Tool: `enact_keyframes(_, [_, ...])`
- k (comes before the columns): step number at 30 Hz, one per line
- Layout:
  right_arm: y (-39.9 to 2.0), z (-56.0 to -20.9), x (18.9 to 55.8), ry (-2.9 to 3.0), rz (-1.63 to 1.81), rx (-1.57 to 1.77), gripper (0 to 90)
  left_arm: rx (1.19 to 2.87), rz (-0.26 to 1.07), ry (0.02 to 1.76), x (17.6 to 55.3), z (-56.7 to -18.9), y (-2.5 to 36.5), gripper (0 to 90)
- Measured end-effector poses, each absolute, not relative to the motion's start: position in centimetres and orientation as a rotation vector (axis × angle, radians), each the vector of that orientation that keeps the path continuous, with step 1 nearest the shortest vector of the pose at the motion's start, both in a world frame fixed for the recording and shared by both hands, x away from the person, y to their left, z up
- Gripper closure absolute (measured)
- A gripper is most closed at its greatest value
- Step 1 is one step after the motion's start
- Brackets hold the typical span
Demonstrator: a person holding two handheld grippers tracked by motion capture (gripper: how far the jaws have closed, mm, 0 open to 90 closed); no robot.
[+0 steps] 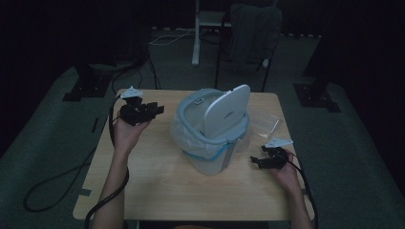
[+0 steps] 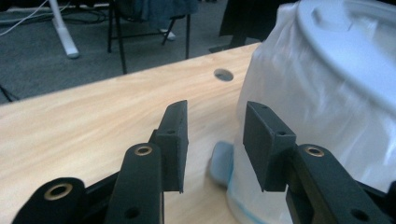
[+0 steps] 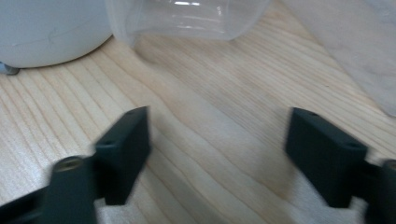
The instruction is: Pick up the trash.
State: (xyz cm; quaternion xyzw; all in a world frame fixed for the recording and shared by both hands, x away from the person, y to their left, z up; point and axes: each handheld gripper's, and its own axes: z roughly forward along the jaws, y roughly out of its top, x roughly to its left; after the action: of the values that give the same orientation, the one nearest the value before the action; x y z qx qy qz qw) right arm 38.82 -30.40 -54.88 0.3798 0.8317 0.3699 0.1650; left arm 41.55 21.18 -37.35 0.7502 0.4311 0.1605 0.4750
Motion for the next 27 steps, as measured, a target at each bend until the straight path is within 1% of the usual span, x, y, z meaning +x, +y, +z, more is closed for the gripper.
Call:
enact_keyframes(1, [-30.5, -54.9, 38.7, 2.362, 1.057, 1.09, 29.8, 1.832, 0.398, 1.065, 41.3, -37.9, 21.4, 60.4])
enact_keyframes(3, [-30.8, -54.8, 38.5, 2.343, 1.055, 1.108, 39.7, 1.827, 0.399, 1.093, 40.8, -39.1, 21.8, 59.9])
enact_keyframes(4, [-30.9, -54.7, 38.4, 2.339, 1.05, 1.119, 42.2, 1.832, 0.401, 1.105, 40.6, -39.7, 22.0, 59.6])
enact_keyframes(7, [-31.1, -54.5, 38.4, 2.326, 1.028, 1.156, 47.5, 1.845, 0.398, 1.141, 40.0, -41.7, 22.5, 58.7])
enact_keyframes(13, [-31.7, -53.9, 38.3, 2.278, 1.037, 1.215, 54.8, 1.865, 0.365, 1.219, 38.8, -46.1, 23.6, 57.5])
enact_keyframes(17, [-32.3, -53.2, 38.1, 2.243, 1.046, 1.233, 61.0, 1.846, 0.337, 1.268, 38.0, -48.8, 24.3, 57.2])
enact_keyframes(19, [-32.7, -52.8, 38.0, 2.229, 1.049, 1.232, 68.3, 1.855, 0.328, 1.284, 37.5, -50.1, 24.4, 57.2])
enact_keyframes(22, [-33.3, -52.1, 37.9, 2.21, 1.067, 1.241, 74.1, 1.877, 0.321, 1.292, 36.8, -51.7, 24.1, 57.2])
enact_keyframes(24, [-33.6, -51.7, 38.0, 2.191, 1.066, 1.244, 76.1, 1.902, 0.331, 1.291, 36.6, -52.3, 23.8, 57.2])
enact_keyframes(27, [-33.9, -51.1, 38.1, 2.17, 1.058, 1.246, 76.3, 1.934, 0.36, 1.277, 36.6, -52.5, 23.4, 56.7])
